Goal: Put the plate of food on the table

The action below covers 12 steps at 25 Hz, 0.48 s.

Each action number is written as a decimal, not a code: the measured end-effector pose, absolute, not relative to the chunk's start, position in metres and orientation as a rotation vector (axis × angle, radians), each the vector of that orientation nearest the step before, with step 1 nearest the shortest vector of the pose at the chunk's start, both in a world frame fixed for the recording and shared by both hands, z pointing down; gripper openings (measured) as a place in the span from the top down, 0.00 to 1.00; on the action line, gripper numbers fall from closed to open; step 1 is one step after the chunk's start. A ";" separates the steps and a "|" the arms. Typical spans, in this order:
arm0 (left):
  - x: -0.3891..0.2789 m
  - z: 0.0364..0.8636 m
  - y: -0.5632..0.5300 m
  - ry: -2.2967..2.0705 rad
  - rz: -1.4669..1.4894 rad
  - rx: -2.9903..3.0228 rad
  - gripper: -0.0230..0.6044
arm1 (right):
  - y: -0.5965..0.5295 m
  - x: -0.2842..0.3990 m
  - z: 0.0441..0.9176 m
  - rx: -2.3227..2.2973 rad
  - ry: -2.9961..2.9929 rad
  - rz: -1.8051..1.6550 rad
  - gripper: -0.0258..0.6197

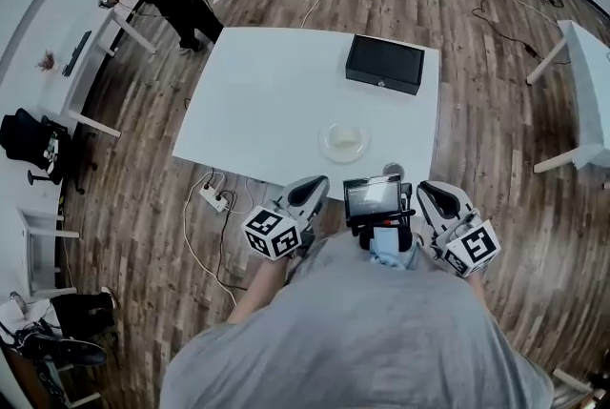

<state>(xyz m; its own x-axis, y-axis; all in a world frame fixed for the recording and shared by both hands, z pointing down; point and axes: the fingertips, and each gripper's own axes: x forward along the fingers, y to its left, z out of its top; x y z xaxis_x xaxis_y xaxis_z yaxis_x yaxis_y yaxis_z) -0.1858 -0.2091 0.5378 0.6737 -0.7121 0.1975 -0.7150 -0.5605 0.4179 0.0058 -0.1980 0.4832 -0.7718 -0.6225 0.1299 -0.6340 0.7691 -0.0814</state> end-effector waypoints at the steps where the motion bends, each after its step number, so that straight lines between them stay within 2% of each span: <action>1: -0.182 0.533 -0.206 -1.097 -0.001 2.459 0.93 | -0.198 0.006 0.483 1.021 -2.866 0.189 0.91; 12: -0.166 0.515 -0.203 -1.104 0.062 2.638 0.93 | -0.201 0.012 0.488 1.032 -2.775 0.199 0.91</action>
